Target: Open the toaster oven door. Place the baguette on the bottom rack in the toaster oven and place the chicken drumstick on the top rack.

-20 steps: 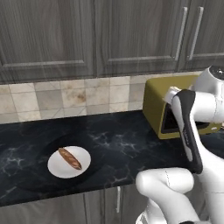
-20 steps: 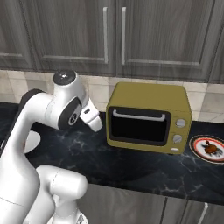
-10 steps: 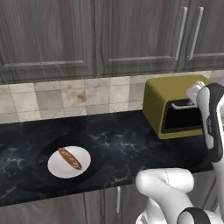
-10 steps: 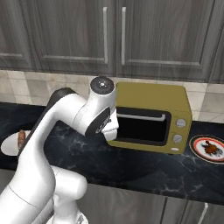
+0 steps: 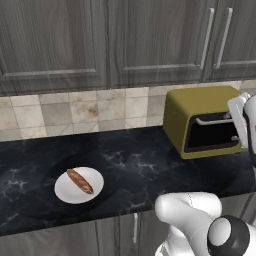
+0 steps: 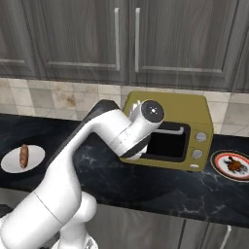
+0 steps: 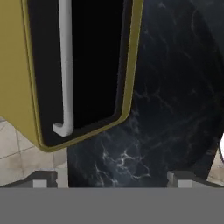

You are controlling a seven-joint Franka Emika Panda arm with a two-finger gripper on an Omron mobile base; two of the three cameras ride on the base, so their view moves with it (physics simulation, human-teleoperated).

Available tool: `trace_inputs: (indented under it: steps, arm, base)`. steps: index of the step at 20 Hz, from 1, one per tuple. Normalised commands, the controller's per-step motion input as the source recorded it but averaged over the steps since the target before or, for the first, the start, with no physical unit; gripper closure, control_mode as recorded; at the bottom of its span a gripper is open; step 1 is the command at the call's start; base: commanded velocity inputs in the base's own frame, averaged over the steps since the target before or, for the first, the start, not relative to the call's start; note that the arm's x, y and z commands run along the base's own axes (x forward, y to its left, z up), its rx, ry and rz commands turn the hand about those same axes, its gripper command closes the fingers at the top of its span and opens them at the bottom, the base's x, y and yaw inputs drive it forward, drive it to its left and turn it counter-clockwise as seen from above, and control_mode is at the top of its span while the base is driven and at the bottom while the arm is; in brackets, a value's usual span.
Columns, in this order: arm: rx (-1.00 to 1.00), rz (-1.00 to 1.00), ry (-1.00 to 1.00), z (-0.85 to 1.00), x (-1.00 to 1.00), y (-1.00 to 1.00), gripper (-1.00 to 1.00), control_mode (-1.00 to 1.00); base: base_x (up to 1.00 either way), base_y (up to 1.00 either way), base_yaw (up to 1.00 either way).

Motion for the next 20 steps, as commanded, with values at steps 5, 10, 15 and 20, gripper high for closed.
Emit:
trace_inputs:
  steps: [5,10,15,20]
  arm:
    - [0.18,-0.08,0.0,-0.13,0.37,-0.15,-1.0,-1.0]
    - [0.07,-0.02,0.0,-0.14,0.23,-0.02,-1.0,-1.0]
    - [0.05,0.0,0.0,-0.09,0.36,-0.05,-1.0,-1.0]
    - [0.01,0.0,0.0,-0.11,0.29,-0.08,-1.0,-1.0]
  base:
    - [0.0,0.0,0.0]
    - [0.0,0.0,0.0]
    - [0.0,0.0,0.0]
    - [0.0,0.0,0.0]
